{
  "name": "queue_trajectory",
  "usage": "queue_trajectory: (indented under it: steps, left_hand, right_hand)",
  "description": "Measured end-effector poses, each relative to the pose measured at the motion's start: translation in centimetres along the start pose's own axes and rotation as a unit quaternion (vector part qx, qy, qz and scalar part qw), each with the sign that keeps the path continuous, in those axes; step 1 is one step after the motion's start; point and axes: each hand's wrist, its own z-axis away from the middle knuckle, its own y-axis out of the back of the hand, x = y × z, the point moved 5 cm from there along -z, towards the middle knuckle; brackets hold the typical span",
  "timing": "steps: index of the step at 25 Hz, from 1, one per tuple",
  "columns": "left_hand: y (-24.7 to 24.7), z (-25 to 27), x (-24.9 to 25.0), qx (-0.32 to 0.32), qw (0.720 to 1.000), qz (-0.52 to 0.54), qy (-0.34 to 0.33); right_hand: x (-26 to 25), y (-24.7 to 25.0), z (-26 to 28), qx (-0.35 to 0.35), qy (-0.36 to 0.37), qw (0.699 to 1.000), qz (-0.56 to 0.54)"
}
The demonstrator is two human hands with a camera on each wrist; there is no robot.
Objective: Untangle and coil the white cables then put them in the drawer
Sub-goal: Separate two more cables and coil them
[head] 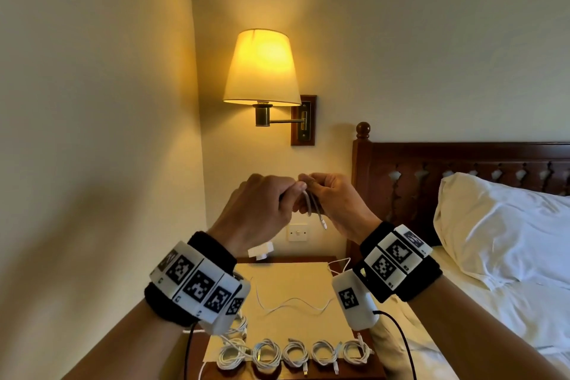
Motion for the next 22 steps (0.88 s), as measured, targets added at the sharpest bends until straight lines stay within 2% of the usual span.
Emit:
queue_trajectory:
  steps: [6,10,13,16,18,20,22]
  left_hand:
    - [-0.2,-1.6,-3.0,0.041,0.999,-0.017,0.009]
    - [-0.9,-1.4,-3.9,0.056,0.998,-0.024,0.026]
    - [-1.1,-1.0,-5.1,0.067,0.996,0.03,0.05]
    - [-1.6,-0.9,-5.5,0.071,0.989,0.111,0.074]
    - [-2.1,-0.4,-5.6,0.074,0.982,0.144,0.094]
    - [-3.0,1.2,-6.7,0.073,0.974,0.173,0.129]
    - [-4.5,4.0,-8.1,0.048,0.97,0.179,0.156]
  right_hand:
    - [0.0,-1.2,0.9,-0.032,-0.005,0.999,-0.022]
    - [0.3,-1.6,0.8,-0.049,-0.07,0.991,-0.106]
    - [0.2,-1.7,0.9,-0.099,-0.12,0.963,-0.22]
    - [0.2,-2.3,1.2,-0.148,-0.171,0.908,-0.353]
    - [0.0,-2.5,1.2,-0.16,-0.178,0.88,-0.41]
    - [-0.8,-1.5,0.7,-0.137,-0.159,0.863,-0.459]
    - [-2.0,1.1,-0.3,-0.074,-0.121,0.868,-0.476]
